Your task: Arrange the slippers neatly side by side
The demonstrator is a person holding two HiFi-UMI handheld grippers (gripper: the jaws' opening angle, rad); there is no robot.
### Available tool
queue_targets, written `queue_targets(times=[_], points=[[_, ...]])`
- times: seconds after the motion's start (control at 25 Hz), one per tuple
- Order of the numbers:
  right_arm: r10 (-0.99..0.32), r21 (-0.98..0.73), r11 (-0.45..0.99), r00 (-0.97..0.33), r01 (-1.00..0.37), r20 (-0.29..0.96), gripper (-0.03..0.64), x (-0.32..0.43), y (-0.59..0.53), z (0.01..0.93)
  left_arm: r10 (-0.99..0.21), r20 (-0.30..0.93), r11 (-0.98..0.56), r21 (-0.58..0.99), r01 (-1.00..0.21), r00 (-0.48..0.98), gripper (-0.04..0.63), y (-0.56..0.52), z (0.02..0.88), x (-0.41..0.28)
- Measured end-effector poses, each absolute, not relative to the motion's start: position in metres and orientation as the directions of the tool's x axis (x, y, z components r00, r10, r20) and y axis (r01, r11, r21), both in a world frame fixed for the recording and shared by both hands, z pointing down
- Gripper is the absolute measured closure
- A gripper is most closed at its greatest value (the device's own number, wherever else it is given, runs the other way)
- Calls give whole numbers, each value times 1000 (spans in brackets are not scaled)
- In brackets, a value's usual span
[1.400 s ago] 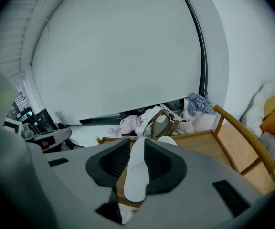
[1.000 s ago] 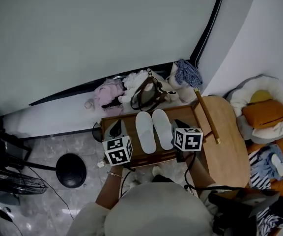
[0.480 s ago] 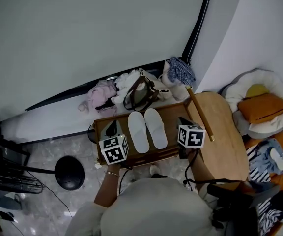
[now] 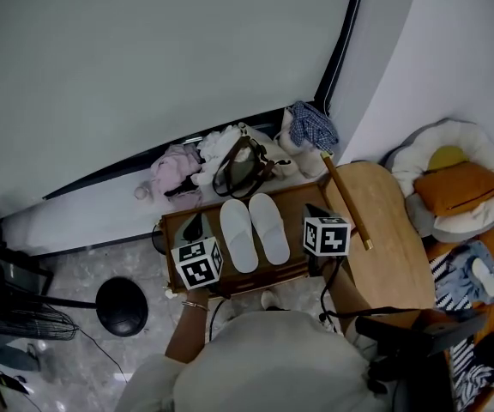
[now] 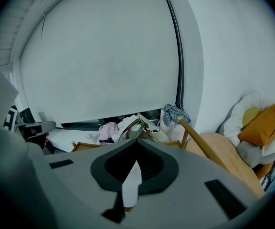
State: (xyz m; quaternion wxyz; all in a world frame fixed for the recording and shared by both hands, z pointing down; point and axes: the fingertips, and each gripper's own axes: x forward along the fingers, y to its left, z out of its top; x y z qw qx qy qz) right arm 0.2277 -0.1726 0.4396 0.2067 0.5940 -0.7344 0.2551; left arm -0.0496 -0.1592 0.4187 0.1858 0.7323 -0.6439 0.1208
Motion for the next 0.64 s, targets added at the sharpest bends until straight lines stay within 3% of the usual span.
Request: queue_targets(times=[0.64], points=[[-745,-124,184,-221,-975,630,583,218,-180,449,-891,429,-106,119,-987,147,588,-168,426,-50]])
